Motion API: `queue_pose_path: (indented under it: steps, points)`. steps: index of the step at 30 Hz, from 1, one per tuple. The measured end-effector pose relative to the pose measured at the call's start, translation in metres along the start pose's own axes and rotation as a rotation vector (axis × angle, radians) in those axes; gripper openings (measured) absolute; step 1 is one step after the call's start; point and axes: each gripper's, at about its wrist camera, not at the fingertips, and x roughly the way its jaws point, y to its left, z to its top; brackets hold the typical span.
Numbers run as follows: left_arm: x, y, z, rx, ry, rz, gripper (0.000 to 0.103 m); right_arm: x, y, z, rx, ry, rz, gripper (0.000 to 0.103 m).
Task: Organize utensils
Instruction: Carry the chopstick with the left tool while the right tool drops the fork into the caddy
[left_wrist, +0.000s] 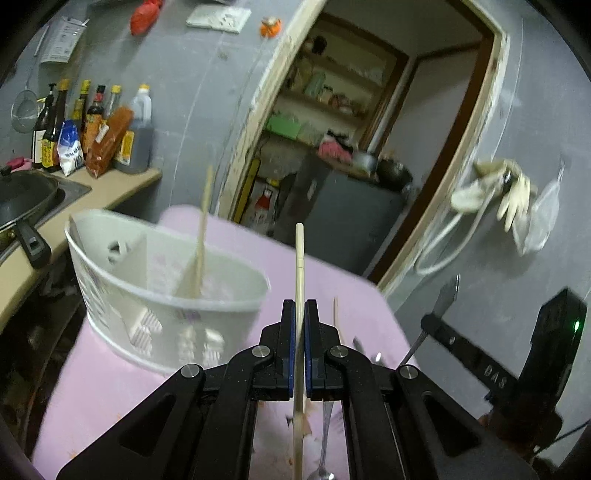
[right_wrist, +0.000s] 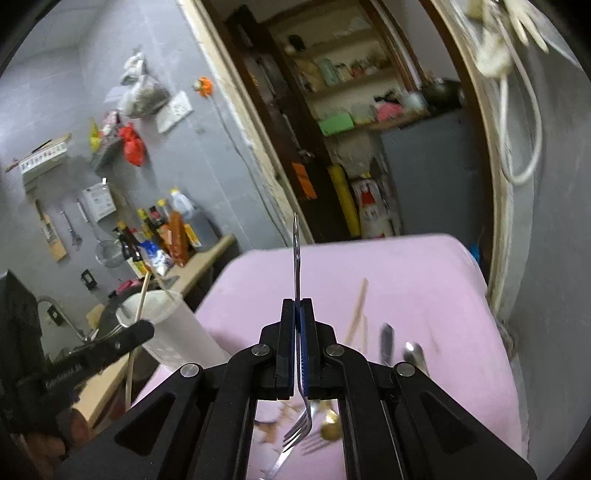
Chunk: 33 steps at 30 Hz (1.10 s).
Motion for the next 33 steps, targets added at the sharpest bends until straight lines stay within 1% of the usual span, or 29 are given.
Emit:
queue_pose_path:
  steps: [4,9,12,15,19,23,27,31,33]
  points:
    - [-0.02,0.024,0.038,-0.043,-0.076,-0.013,0.002,-0.004,0.026,0.016,-0.022,-0.04,0.02,0.0]
    - [-0.036,0.068,0.088,-0.088,-0.193,0.008,0.002,-0.009,0.062,0.039,-0.053,-0.088,0.054,0.001]
    - [-0.043,0.095,0.112,-0.112,-0.258,0.022,0.002,-0.006,0.085,0.054,-0.071,-0.112,0.08,0.0]
    - [-0.048,0.119,0.127,-0.131,-0.318,0.021,0.002,0.0,0.108,0.066,-0.099,-0.137,0.104,0.0]
    - [-0.05,0.138,0.137,-0.12,-0.378,0.051,0.002,0.014,0.131,0.073,-0.137,-0.166,0.113,0.0]
    - [-0.045,0.152,0.138,-0.111,-0.437,0.079,0.002,0.036,0.151,0.068,-0.196,-0.179,0.074,0.0]
    - [-0.032,0.166,0.133,-0.112,-0.476,0.117,0.002,0.062,0.16,0.052,-0.222,-0.153,0.047,0.0]
    - [-0.02,0.172,0.126,-0.122,-0.513,0.147,0.002,0.076,0.16,0.036,-0.233,-0.14,0.018,0.0]
    - [-0.014,0.17,0.121,-0.106,-0.526,0.164,0.002,0.082,0.159,0.028,-0.245,-0.133,0.004,0.0]
